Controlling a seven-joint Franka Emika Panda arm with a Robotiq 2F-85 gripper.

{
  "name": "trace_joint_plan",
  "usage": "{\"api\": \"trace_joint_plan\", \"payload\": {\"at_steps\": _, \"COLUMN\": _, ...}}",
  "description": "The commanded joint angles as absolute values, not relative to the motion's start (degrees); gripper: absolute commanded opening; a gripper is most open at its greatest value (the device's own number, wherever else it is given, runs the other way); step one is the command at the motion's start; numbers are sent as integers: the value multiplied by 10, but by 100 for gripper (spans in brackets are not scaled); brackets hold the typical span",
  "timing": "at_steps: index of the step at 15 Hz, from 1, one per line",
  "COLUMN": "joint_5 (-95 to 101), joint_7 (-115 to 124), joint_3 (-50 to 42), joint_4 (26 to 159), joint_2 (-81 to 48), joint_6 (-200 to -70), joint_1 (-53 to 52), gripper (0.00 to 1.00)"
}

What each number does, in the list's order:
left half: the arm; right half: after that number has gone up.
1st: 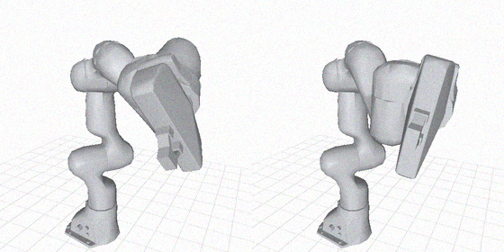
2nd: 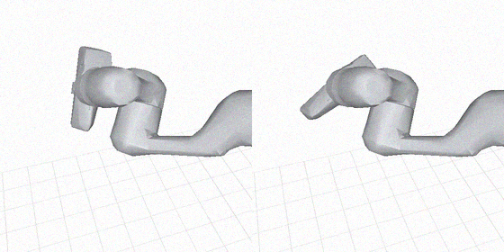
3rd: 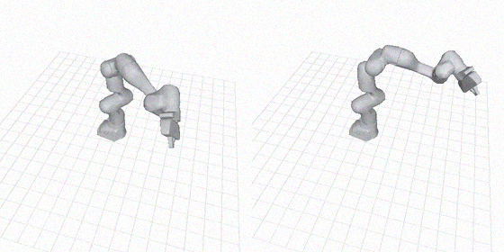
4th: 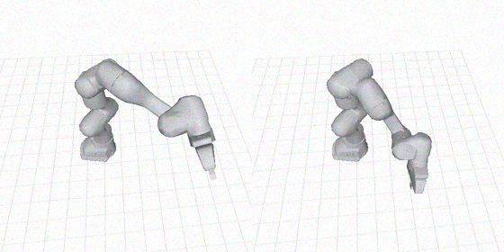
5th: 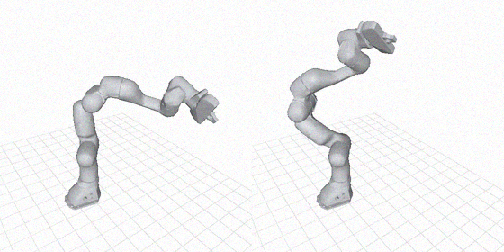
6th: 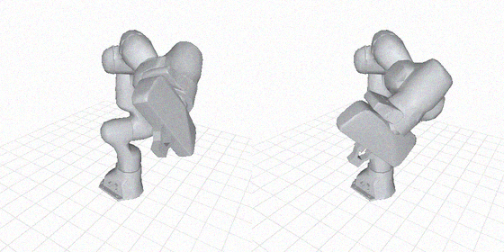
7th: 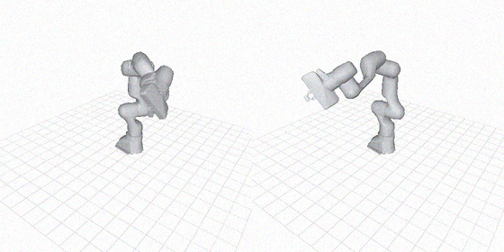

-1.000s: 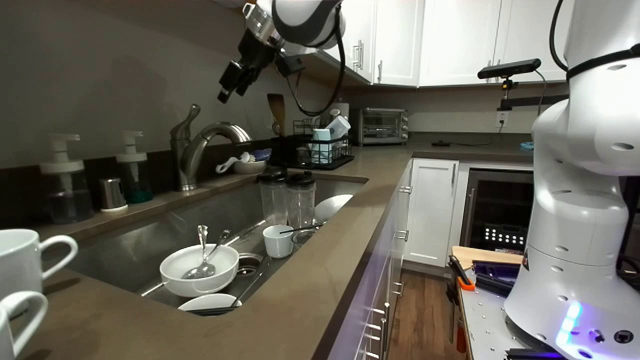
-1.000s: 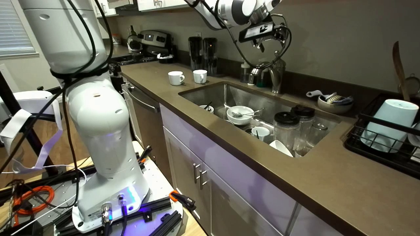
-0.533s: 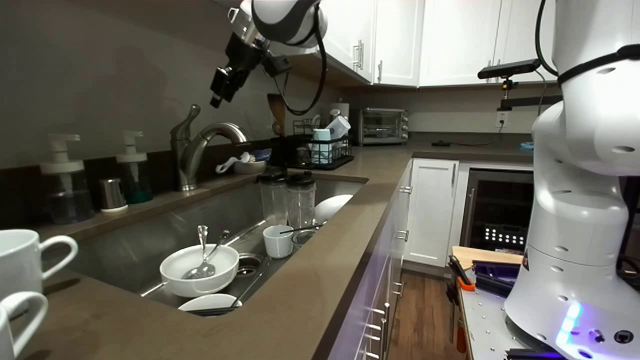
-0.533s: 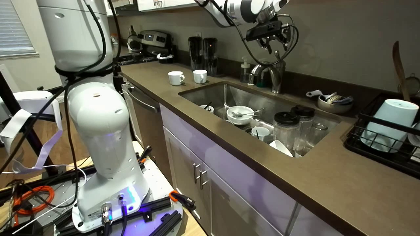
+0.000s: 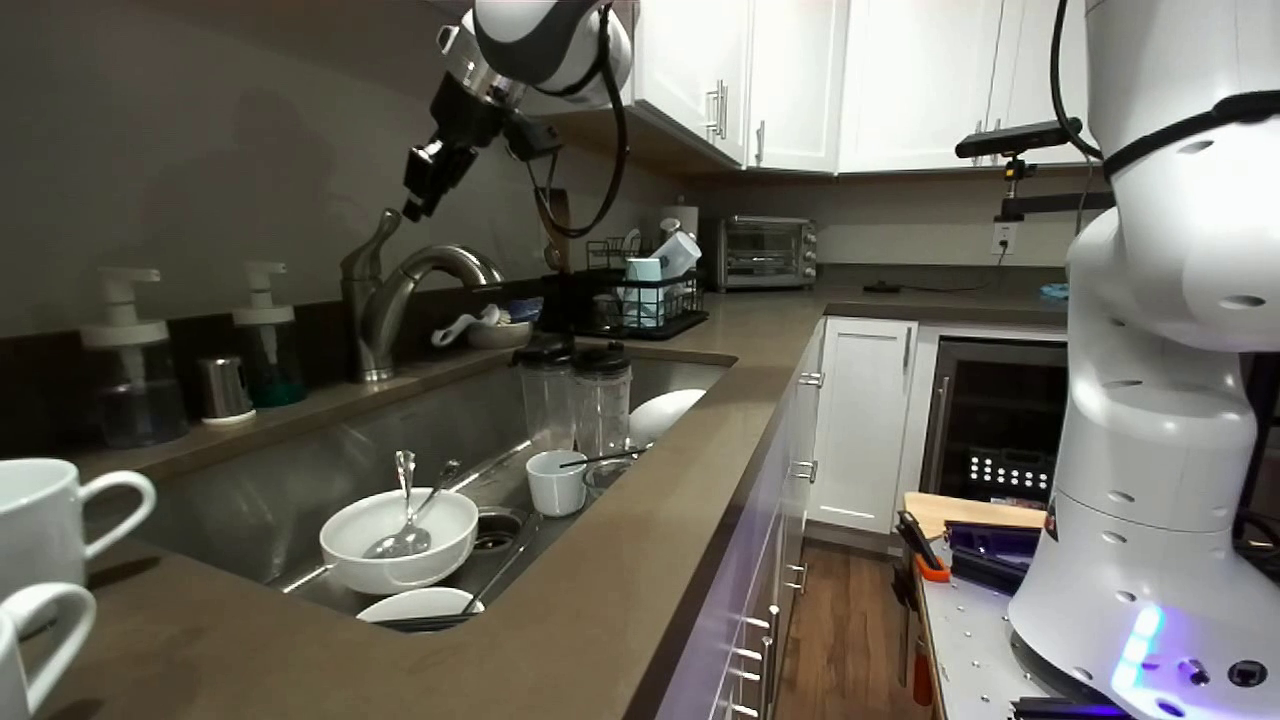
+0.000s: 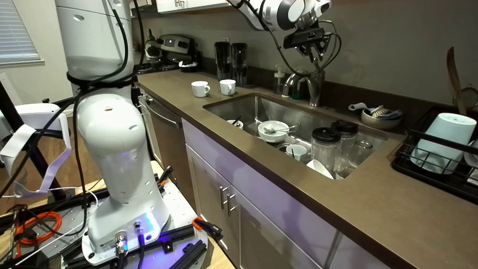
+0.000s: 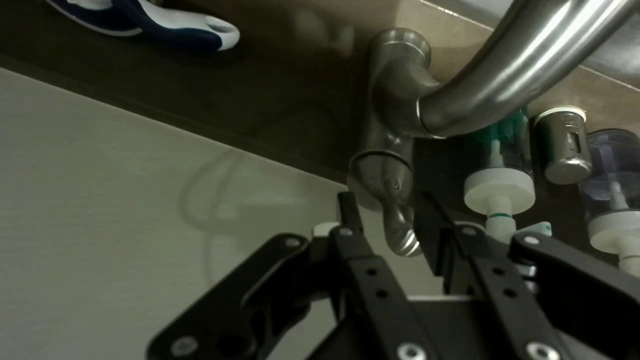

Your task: Push the faucet handle up

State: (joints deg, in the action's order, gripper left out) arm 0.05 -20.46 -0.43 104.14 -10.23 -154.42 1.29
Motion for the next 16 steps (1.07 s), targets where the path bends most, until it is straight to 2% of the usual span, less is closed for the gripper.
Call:
{"api": "trace_joint_plan", "payload": {"at_steps": 1, "joint_5": -37, "joint_7": -252, "joint_3": 19, "joint_4": 998, "joint_2": -132, "joint_6": -1522, "joint_1": 34, "gripper": 29}}
{"api": "trace_joint_plan", "payload": {"at_steps": 2, "joint_5": -37, "joint_7": -253, "joint_3": 21, "joint_4": 991, "joint_2": -139, "joint_6": -1520, "joint_1": 36, "gripper": 25}}
{"api": "trace_joint_plan", "payload": {"at_steps": 5, "joint_5": -37, "joint_7": -258, "joint_3": 25, "joint_4": 973, "joint_2": -148, "joint_6": -1496, "joint_1": 40, "gripper": 4}}
{"api": "trace_joint_plan", "payload": {"at_steps": 6, "joint_5": -37, "joint_7": -260, "joint_3": 26, "joint_4": 970, "joint_2": -149, "joint_6": -1489, "joint_1": 41, "gripper": 1}}
{"api": "trace_joint_plan", "payload": {"at_steps": 7, "joint_5": -35, "joint_7": -258, "joint_3": 26, "joint_4": 967, "joint_2": -150, "joint_6": -1483, "joint_1": 41, "gripper": 1}}
{"api": "trace_joint_plan", "payload": {"at_steps": 9, "joint_5": -44, "joint_7": -264, "joint_3": 29, "joint_4": 961, "joint_2": -155, "joint_6": -1482, "joint_1": 46, "gripper": 7}}
{"api": "trace_joint_plan", "payload": {"at_steps": 16, "joint_5": -85, "joint_7": -292, "joint_3": 50, "joint_4": 942, "joint_2": -167, "joint_6": -1465, "joint_1": 66, "gripper": 4}}
